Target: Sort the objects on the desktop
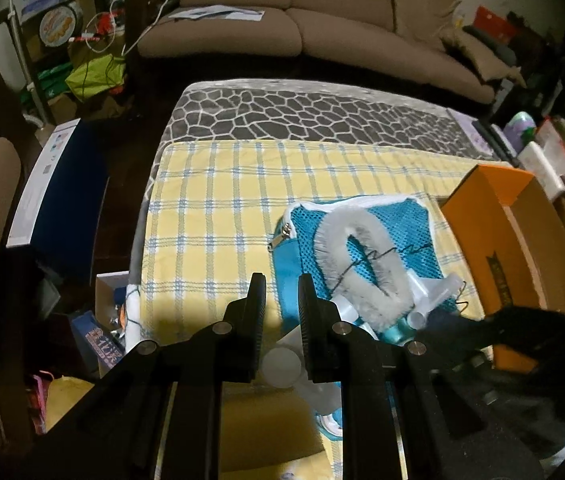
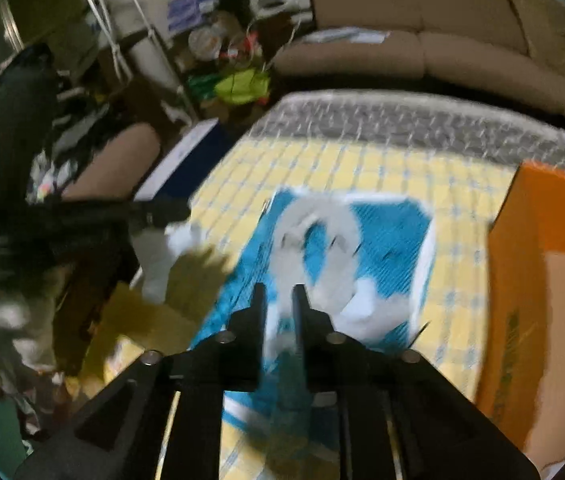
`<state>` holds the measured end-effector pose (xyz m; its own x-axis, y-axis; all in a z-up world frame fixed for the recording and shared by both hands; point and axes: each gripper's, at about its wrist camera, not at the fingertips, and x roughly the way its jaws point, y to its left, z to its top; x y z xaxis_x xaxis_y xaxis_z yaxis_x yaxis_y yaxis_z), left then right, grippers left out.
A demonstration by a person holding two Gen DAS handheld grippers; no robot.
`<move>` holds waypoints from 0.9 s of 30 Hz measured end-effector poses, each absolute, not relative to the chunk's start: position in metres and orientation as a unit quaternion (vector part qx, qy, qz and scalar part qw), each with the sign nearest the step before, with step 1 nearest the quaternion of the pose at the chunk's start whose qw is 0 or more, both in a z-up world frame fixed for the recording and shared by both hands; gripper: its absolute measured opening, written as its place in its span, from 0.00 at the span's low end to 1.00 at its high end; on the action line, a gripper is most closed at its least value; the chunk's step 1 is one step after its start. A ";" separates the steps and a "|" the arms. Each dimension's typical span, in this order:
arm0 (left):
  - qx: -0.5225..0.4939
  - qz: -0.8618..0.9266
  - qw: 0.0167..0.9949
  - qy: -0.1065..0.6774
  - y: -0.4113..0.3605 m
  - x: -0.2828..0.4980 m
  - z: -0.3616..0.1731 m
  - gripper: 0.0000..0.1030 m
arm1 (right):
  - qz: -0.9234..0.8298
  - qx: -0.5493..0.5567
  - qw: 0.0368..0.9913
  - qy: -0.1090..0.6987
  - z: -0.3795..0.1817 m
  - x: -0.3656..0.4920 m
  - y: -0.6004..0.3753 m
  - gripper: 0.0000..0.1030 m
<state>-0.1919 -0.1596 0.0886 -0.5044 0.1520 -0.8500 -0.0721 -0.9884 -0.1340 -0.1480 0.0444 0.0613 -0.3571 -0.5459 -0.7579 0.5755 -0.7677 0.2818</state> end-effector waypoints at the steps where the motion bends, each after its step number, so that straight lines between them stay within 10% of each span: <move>1: -0.494 0.866 0.065 -0.042 -0.159 -0.191 0.089 0.15 | -0.822 0.454 0.344 0.025 0.058 -0.146 0.041 0.19; 7: -0.496 0.864 0.067 -0.049 -0.160 -0.185 0.086 0.15 | -0.827 0.448 0.328 0.091 0.049 -0.141 0.033 0.47; 27: -0.493 0.865 0.072 -0.058 -0.163 -0.180 0.089 0.15 | -0.822 0.431 0.341 0.151 0.024 -0.135 0.008 0.58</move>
<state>-0.1800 -0.1626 0.0887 -0.5035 0.1830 -0.8444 -0.0678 -0.9827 -0.1726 -0.1352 0.0082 0.0242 -0.3960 -0.4304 -0.8111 0.6903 -0.7221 0.0462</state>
